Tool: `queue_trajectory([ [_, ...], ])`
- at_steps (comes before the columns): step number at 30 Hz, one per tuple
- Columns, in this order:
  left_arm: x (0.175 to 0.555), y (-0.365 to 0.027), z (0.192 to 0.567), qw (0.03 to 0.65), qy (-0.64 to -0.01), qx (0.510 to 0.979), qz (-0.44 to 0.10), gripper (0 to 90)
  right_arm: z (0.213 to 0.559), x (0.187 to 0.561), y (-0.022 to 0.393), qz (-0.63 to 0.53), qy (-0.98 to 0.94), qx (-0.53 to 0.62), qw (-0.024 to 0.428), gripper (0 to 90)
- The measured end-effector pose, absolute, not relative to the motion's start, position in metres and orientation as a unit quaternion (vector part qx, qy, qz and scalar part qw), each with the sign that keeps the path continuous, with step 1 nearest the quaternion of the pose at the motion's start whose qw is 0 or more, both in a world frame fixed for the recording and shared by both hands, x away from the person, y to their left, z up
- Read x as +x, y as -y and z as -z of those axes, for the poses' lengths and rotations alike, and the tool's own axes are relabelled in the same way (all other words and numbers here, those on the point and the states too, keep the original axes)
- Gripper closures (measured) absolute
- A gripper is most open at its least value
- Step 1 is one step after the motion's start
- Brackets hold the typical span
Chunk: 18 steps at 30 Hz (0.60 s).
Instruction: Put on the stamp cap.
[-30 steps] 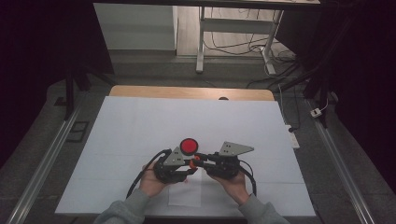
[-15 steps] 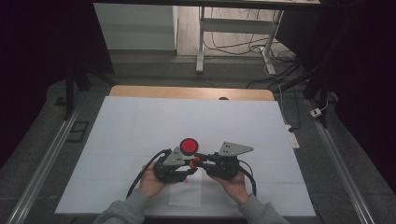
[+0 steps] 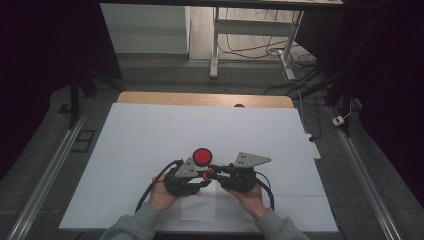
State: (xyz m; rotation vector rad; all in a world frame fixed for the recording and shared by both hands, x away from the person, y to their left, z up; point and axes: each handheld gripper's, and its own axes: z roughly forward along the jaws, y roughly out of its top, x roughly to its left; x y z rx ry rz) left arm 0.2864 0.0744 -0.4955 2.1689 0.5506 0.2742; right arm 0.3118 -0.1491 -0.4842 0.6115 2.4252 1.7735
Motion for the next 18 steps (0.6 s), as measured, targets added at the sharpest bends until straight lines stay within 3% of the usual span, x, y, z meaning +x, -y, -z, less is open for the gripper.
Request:
queue_trajectory([
  [18, 0.2863, -0.0743, 0.4955, 0.427, -0.221, 0.869, -0.115, 64.8, 0.4870, 0.3121, 0.1480, -0.576, -0.792, 0.202, 0.035, 72.4],
])
